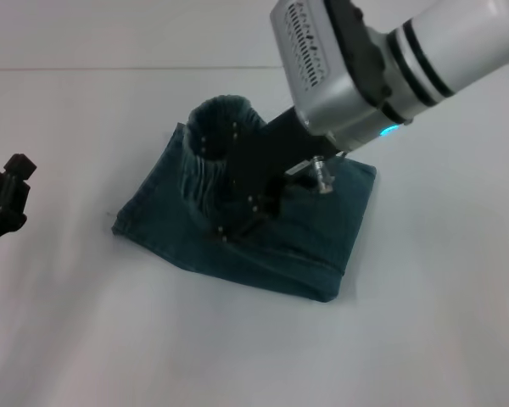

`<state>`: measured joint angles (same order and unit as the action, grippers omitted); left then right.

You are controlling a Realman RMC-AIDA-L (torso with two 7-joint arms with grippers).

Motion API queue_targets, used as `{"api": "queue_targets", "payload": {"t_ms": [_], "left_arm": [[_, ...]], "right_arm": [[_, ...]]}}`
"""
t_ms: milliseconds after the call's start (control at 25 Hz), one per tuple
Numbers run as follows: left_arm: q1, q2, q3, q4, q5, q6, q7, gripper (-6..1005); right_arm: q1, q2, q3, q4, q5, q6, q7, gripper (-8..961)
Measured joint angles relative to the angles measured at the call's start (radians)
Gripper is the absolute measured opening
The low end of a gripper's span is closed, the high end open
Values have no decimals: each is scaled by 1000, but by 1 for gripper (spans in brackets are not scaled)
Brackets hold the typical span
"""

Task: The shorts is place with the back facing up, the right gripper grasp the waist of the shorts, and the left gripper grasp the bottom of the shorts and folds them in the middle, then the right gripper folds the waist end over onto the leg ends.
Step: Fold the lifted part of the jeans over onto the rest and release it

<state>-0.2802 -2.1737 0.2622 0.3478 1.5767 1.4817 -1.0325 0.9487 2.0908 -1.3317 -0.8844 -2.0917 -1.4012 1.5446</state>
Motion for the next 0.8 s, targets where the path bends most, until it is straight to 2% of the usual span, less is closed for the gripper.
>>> {"api": "queue_targets", "payload": {"t_ms": [160,240,440,800], "left_arm": [[-1,0,0,0,0,21,0,37],[-2,0,0,0,0,30,0,38],[-2,0,2,-4,0,46,2,38],[2,-2,5,-17,0,55,14,37]], "right_arm": [[1,-3,-4,0,-59,-28,51,848],[15,1,-25,40,-107,-31,59,888],[38,4,-53,88,-139,-4,62,928],[58,6,-116,91,-187,40,93,924]]}}
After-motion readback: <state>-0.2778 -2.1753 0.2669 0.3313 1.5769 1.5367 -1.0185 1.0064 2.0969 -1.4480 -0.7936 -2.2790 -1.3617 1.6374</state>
